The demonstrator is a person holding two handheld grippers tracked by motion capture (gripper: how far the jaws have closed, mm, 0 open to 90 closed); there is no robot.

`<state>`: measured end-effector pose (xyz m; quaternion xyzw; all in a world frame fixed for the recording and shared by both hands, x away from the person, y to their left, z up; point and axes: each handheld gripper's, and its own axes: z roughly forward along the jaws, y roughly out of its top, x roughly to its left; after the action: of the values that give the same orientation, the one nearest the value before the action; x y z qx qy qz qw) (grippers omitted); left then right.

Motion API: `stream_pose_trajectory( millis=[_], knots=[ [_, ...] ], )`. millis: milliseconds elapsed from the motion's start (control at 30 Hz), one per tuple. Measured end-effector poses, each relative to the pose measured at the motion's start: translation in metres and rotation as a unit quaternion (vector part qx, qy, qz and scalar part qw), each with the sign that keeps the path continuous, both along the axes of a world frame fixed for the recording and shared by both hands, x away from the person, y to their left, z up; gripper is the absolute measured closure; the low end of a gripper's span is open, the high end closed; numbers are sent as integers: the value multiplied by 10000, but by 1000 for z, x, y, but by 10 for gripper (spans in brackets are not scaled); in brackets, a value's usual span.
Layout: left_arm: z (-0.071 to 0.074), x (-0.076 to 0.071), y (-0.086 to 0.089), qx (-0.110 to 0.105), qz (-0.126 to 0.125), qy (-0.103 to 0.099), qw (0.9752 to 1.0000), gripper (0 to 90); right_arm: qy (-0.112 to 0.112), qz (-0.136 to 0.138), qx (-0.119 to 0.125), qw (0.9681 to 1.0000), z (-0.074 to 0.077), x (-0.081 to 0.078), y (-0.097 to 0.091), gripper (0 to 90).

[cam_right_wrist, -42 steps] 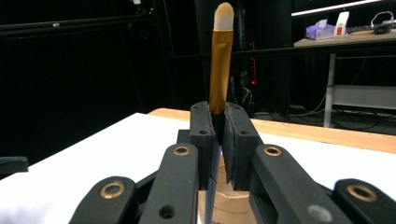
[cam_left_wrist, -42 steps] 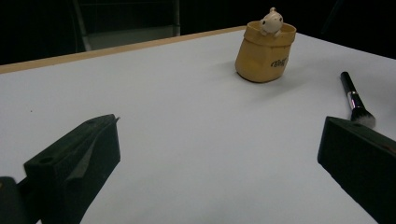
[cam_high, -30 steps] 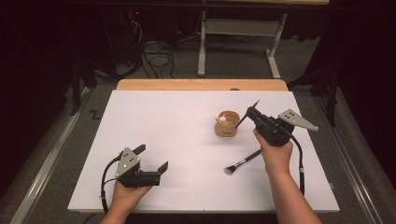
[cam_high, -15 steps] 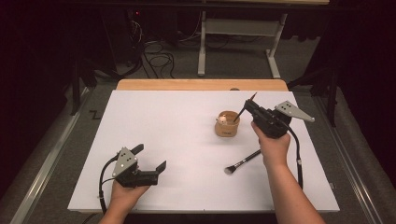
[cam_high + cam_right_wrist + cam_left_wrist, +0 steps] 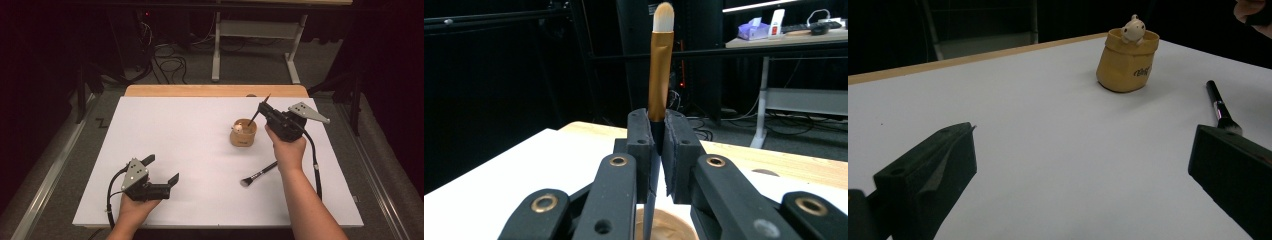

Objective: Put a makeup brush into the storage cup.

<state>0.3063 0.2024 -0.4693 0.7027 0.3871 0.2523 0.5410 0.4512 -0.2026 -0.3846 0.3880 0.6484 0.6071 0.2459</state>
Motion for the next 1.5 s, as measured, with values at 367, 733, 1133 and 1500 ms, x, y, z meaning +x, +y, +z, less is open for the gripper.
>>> stream_pose_trajectory(
  millis=[367,733,1133,1500],
  knots=[
    [-1,0,1,-11,-23,9,10000,2,272,-62,-84,9996,-13,14,5,845],
    [0,-1,0,-18,-24,9,10000,4,442,-130,-156,9988,-23,22,7,845],
    [0,-1,1,-36,-7,3,10000,4,523,-169,-162,9984,-28,26,7,845],
    [1,-1,2,-44,-8,3,10000,4,652,-144,-113,9977,-34,29,10,844]
  ],
)
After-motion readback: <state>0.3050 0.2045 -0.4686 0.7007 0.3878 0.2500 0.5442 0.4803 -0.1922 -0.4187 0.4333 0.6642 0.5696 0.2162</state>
